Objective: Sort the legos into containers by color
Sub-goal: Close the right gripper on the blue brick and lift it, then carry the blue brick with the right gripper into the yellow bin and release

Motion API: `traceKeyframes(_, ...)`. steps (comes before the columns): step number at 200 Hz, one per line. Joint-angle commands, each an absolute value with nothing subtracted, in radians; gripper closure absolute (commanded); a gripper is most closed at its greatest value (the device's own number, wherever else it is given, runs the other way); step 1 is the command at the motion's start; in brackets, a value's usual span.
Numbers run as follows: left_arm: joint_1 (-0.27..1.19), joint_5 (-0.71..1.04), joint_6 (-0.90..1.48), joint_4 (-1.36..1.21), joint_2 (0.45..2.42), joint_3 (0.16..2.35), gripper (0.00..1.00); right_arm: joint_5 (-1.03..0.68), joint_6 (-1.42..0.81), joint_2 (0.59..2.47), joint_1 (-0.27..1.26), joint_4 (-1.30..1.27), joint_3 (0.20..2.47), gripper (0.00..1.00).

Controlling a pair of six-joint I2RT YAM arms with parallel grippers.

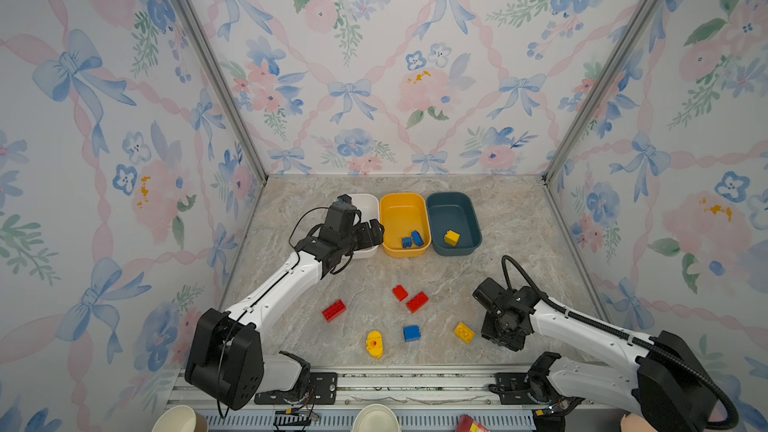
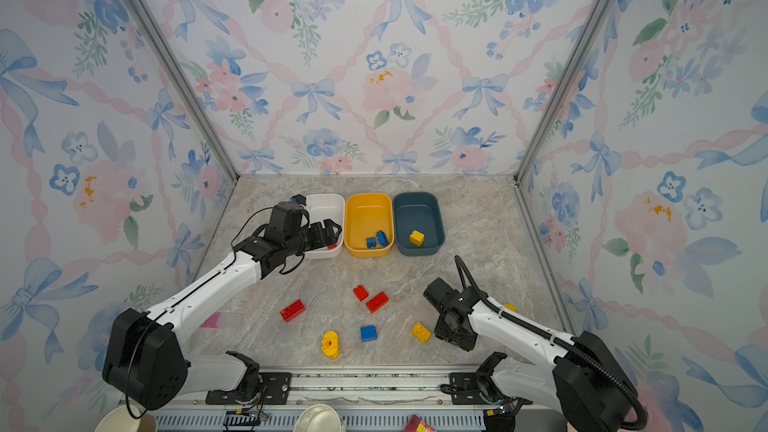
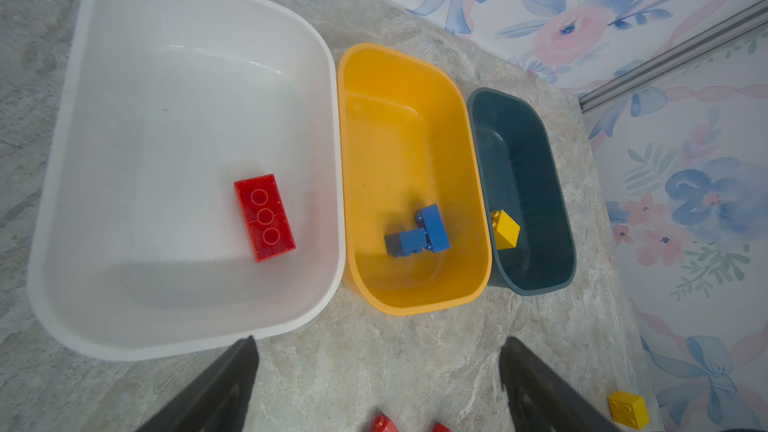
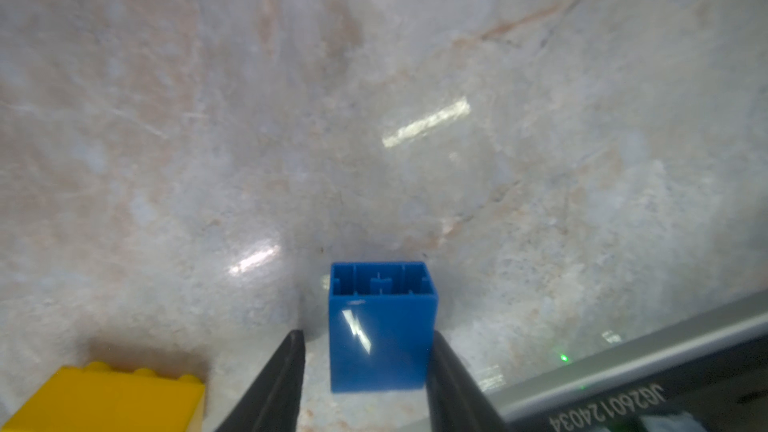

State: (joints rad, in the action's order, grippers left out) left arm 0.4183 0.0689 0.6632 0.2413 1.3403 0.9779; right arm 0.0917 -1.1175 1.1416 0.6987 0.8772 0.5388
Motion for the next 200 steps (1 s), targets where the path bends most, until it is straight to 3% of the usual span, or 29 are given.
traceKeyframes(1, 0.411, 0.074, 0.664, 0.259, 1.334, 0.951, 0.07, 0.114, -1.125, 1.15, 0.719, 0.885, 0.53, 0.57)
traceKeyframes(39, 0.411, 0.072, 0.665, 0.26, 1.322, 0.936, 0.07, 0.13, -1.127, 1.134, 0.726, 0.895, 0.535, 0.67)
traceKeyframes(85, 0.408, 0.067, 0.666, 0.258, 1.311, 0.918, 0.07, 0.204, -1.073, 1.09, 0.719, 0.99, 0.659, 0.7)
traceKeyframes(154, 0.407, 0.042, 0.676, 0.258, 1.243, 0.842, 0.06, 0.19, -0.943, 1.201, 0.706, 0.999, 0.906, 0.74)
traceKeyframes(200, 0.407, 0.041, 0.684, 0.256, 1.208, 0.799, 0.05, 0.207, -0.769, 1.374, 0.704, 1.008, 1.15, 0.76)
